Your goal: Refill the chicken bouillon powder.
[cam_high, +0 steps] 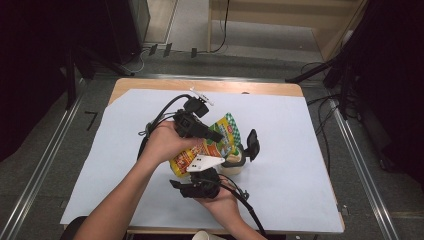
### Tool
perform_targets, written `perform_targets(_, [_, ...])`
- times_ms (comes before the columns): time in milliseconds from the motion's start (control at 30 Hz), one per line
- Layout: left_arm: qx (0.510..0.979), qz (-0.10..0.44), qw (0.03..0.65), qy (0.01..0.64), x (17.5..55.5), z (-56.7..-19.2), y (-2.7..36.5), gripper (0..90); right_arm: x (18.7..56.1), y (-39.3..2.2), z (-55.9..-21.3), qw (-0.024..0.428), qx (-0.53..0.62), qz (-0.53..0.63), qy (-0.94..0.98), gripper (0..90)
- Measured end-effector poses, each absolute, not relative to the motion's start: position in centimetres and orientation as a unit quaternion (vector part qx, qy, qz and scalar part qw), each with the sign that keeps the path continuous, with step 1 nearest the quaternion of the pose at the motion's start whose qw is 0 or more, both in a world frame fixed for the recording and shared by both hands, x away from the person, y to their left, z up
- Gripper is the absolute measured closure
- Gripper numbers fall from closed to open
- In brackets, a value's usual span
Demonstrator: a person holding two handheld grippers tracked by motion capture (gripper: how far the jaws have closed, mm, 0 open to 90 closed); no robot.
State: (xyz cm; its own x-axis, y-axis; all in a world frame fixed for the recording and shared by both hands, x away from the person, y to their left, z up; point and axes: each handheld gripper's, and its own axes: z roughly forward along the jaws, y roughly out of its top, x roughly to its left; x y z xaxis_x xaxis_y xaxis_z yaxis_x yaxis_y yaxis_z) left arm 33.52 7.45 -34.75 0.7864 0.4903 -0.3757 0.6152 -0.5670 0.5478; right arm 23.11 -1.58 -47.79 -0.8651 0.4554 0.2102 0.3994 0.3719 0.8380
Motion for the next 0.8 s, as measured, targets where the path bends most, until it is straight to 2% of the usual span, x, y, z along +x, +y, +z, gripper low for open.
perform_targets(800, [0.876,-0.110,0.342,0.323,33.7,-34.7,8.6,87.3,22.9,-1.1,-48.1,0.034,0.250,0.488,0.836,49.2])
